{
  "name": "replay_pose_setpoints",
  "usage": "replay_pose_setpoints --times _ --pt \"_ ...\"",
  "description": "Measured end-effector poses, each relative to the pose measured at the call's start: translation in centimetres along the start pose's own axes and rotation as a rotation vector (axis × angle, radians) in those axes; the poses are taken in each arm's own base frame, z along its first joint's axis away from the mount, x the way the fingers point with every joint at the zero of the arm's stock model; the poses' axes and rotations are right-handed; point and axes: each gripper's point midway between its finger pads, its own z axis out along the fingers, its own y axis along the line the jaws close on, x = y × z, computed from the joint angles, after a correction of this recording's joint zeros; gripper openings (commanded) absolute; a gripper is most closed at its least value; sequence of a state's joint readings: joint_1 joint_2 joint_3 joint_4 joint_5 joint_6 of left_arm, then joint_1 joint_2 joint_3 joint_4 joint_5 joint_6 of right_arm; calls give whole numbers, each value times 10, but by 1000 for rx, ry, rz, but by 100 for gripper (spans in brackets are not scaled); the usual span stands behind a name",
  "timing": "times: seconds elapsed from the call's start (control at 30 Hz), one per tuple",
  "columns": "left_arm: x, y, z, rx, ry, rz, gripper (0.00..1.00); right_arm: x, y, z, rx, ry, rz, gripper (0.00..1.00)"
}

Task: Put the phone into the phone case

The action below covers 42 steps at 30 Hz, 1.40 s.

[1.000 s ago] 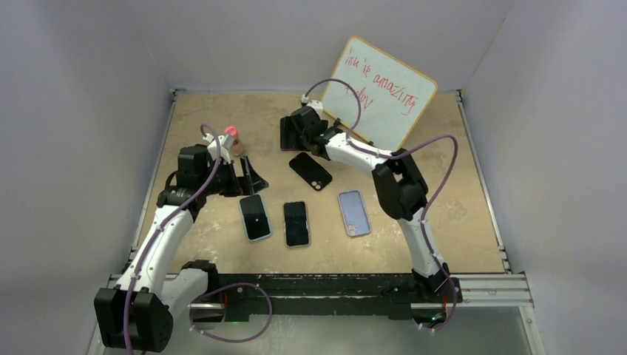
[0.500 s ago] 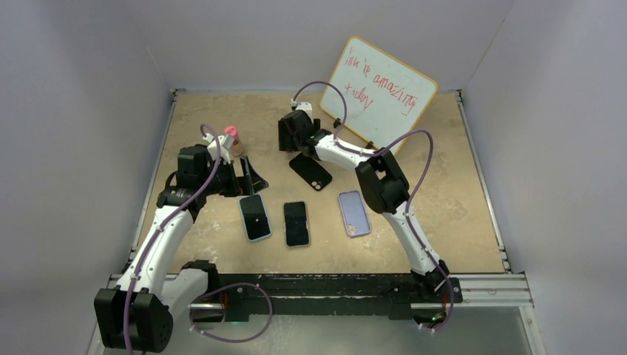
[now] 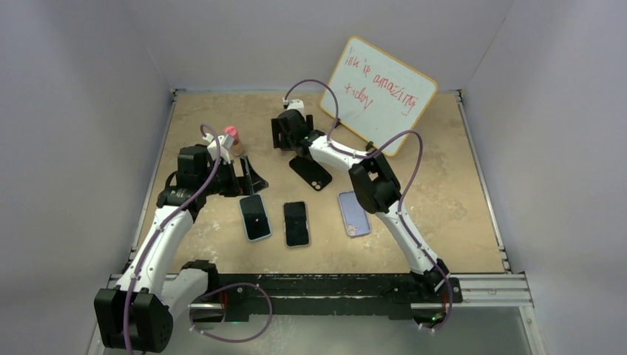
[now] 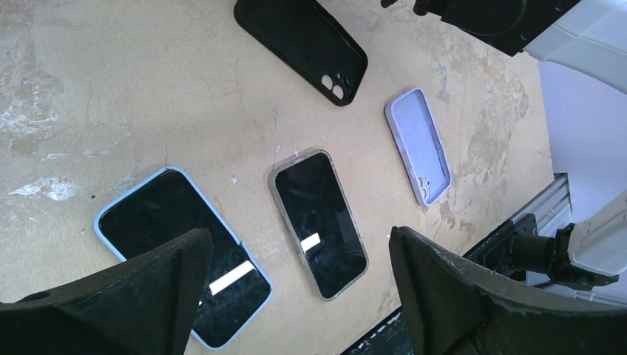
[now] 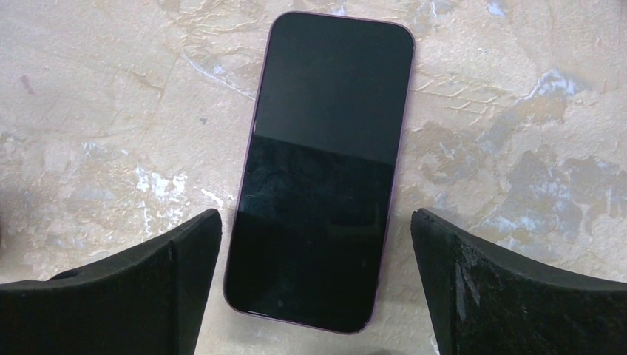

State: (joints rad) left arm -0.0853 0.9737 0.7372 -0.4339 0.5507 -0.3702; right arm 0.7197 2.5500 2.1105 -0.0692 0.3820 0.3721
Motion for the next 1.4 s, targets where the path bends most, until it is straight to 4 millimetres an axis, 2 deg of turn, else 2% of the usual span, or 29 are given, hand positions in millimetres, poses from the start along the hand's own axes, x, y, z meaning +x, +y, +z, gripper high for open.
replay_pose_setpoints --times 0.27,0.5,0.67,0.8,0.97,1.17,1.23,1.3,1.4 --pt "0 0 0 0 0 0 94 -1 4 4 14 -12 -6 82" --pt "0 0 0 0 0 0 94 0 2 4 24 -13 0 56" --pt "0 0 0 0 0 -1 94 -1 2 3 15 -11 11 49" --pt "0 0 0 -1 0 -1 94 1 3 -1 6 -1 17 48" --pt "0 0 0 -1 0 -1 94 -1 5 -7 -5 11 24 47" --pt "0 0 0 -2 0 -1 94 -21 7 -38 -40 11 38 49" --pt "0 0 0 -2 0 -1 94 -27 6 -50 -45 4 41 57" --pt "0 1 0 -3 0 -1 94 -31 4 -59 -46 -4 45 72" --pt "0 1 0 -7 -2 -1 94 -34 6 -61 -50 -11 57 89"
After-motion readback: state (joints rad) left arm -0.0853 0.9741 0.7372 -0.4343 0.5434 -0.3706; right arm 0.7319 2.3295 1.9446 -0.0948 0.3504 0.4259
